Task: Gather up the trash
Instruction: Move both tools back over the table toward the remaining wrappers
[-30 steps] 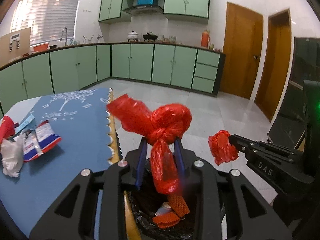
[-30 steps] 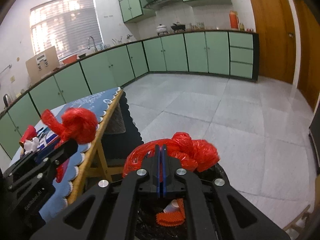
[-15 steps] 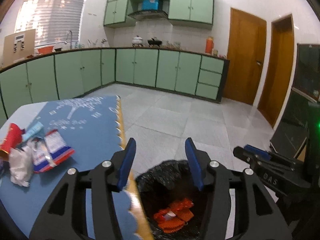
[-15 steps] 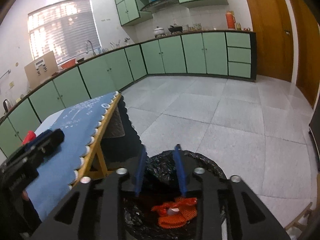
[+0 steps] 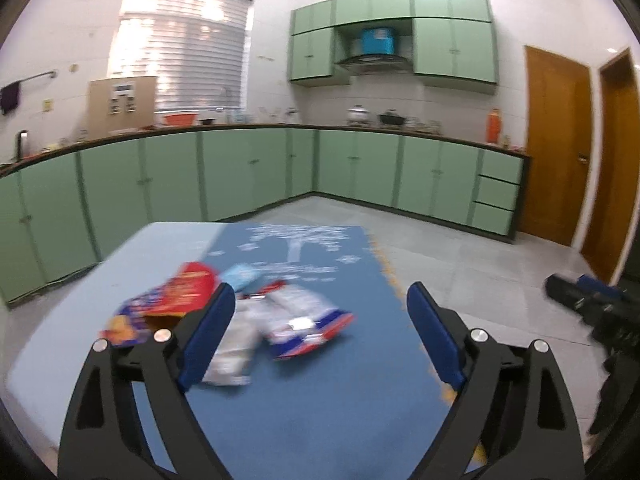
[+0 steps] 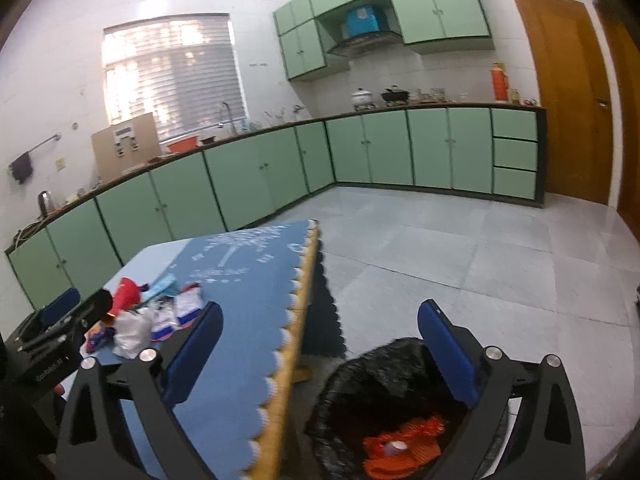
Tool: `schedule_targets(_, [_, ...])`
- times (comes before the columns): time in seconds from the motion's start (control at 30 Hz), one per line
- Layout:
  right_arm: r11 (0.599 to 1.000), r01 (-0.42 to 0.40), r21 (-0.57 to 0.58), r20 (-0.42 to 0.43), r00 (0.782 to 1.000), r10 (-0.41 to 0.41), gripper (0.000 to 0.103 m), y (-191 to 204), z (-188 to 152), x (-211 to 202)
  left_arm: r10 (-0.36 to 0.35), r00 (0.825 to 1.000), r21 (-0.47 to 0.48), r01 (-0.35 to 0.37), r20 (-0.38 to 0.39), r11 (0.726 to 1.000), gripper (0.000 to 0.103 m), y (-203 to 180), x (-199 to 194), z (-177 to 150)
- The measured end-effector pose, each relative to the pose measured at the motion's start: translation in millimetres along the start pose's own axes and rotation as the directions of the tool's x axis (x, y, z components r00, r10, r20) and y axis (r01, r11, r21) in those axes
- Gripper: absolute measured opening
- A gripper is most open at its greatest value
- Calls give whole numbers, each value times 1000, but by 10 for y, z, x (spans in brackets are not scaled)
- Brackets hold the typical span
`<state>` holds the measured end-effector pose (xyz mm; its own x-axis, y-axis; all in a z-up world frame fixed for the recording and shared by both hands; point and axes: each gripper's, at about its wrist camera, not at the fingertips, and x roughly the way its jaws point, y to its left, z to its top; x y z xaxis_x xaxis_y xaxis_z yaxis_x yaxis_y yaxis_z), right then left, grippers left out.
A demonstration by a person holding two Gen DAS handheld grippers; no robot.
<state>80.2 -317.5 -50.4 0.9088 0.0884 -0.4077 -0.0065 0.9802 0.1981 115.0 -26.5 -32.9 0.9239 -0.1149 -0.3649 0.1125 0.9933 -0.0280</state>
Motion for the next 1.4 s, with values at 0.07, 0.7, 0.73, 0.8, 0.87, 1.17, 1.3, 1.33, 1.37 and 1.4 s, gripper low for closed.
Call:
schedule_targets(0.07, [1000, -26, -6, -1, 1000, 26, 96, 177, 2, 50, 51, 999, -7, -51, -4, 999, 85, 215, -37, -8])
schedule_targets(0.7, [989, -84, -119, -28, 996, 81, 95, 1117, -159, 514, 81, 991, -112, -93, -108, 989, 60, 788, 308, -190])
schedule_targets(0.73, [989, -85, -118, -29, 996, 83, 95, 1109, -162, 526, 79, 991, -114, -91, -109, 989, 59, 773, 338, -190])
schedule_targets(0.8, [989, -87, -118, -29, 996, 84, 95, 1106, -167, 552, 76, 991, -116, -89, -113, 989, 58, 752, 405, -200])
schedule_targets(0.87, [989, -89, -119, -31, 996, 86, 95, 1098, -167, 572, 81, 989, -112, -94, -122, 989, 57, 729, 476, -198])
schedule_targets(1.17, [989, -101, -105, -33, 995, 98, 95, 1060, -165, 645, 88, 985, -118, -107, -151, 987, 56, 692, 656, -208])
schedule_targets(1.3, [988, -111, -106, -41, 993, 107, 94, 1065, -178, 682, 84, 981, -130, -108, -174, 986, 56, 698, 755, -182])
schedule_targets(1.33, [988, -113, -107, -43, 993, 109, 93, 1067, -184, 685, 83, 980, -134, -108, -178, 985, 55, 707, 769, -184])
schedule_targets(1.37, [987, -116, -108, -47, 993, 112, 92, 1068, -189, 696, 85, 980, -139, -111, -181, 984, 55, 716, 779, -179])
schedule_targets(1.4, [987, -118, -108, -50, 992, 113, 91, 1062, -189, 712, 86, 979, -143, -113, -182, 983, 53, 729, 789, -176])
